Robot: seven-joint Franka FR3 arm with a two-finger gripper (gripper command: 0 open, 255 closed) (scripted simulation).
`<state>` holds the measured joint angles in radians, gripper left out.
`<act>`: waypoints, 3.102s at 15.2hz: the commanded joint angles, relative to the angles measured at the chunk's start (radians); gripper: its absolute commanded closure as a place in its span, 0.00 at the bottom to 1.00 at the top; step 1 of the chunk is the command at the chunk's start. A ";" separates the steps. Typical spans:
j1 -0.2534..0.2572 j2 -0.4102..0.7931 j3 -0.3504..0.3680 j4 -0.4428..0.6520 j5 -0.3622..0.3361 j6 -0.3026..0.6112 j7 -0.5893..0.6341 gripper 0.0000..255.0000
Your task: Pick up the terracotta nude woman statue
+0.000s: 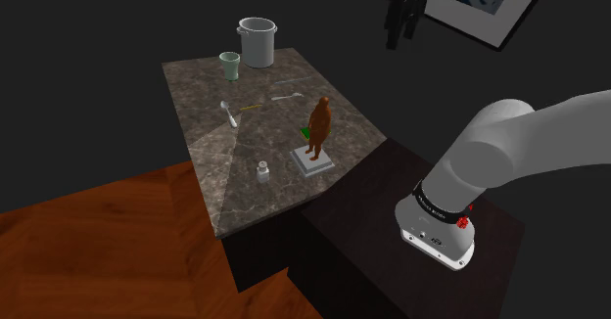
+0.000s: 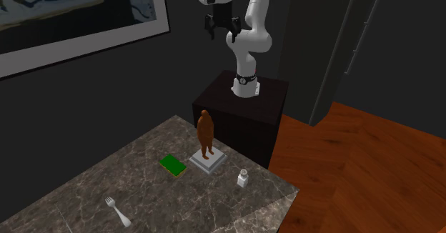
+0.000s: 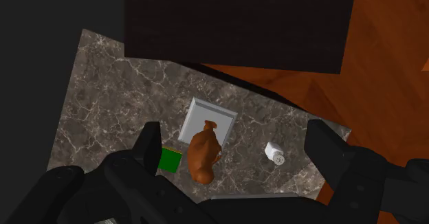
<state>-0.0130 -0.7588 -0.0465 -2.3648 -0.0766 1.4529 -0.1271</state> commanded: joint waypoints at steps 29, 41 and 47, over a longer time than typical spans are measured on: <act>-0.001 1.123 -0.025 0.387 0.041 0.454 -0.002 0.00; -0.004 1.241 -0.022 0.414 0.047 0.535 -0.001 1.00; -0.004 1.240 -0.022 0.413 0.047 0.534 -0.001 1.00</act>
<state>-0.0174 0.4804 -0.0685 -1.9515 -0.0295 1.9873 -0.1285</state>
